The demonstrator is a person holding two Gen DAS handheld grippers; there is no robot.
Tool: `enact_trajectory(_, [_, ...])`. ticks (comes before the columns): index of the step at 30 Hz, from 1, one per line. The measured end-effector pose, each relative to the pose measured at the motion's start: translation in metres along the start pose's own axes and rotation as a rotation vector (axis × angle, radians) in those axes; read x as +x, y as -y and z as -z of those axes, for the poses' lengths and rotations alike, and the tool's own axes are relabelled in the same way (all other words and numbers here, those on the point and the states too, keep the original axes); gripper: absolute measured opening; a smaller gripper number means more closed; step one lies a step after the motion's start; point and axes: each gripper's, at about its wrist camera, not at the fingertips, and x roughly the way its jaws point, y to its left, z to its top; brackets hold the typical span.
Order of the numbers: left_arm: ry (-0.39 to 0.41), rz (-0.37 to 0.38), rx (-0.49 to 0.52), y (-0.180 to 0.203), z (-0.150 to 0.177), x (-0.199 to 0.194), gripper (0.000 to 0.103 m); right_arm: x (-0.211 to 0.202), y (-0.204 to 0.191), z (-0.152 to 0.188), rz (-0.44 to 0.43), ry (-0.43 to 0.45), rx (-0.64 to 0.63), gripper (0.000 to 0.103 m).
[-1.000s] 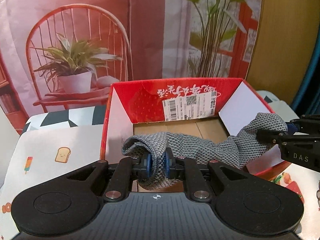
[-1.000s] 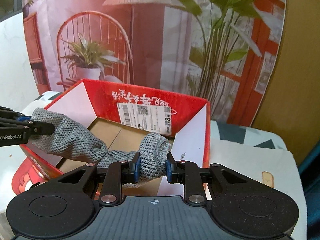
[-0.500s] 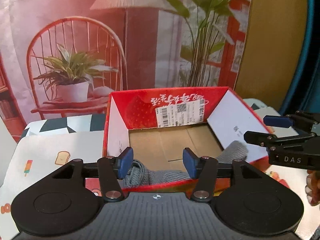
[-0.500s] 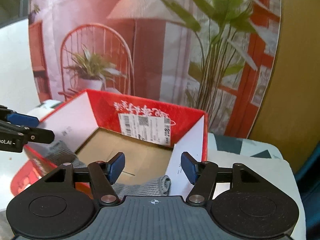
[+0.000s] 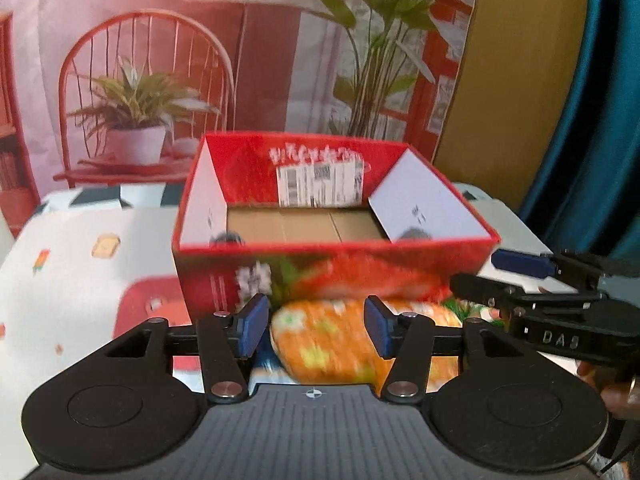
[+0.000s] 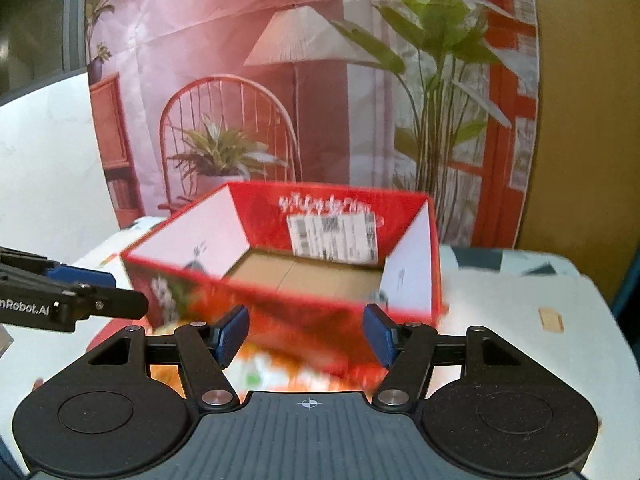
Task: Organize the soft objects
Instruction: 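Lower the left tool onto the orange floral oven mitt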
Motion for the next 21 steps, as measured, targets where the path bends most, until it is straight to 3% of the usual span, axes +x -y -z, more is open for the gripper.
enact_trajectory(11, [-0.032,0.014,-0.03,0.003,0.046,0.003,0.054,-0.008,-0.008,0.063,0.023,-0.089,0.072,0.06])
enact_trajectory(21, [-0.052,0.03,-0.066,-0.001,0.06,0.006,0.054,0.003,-0.019,0.077,-0.01,-0.136,0.06,0.06])
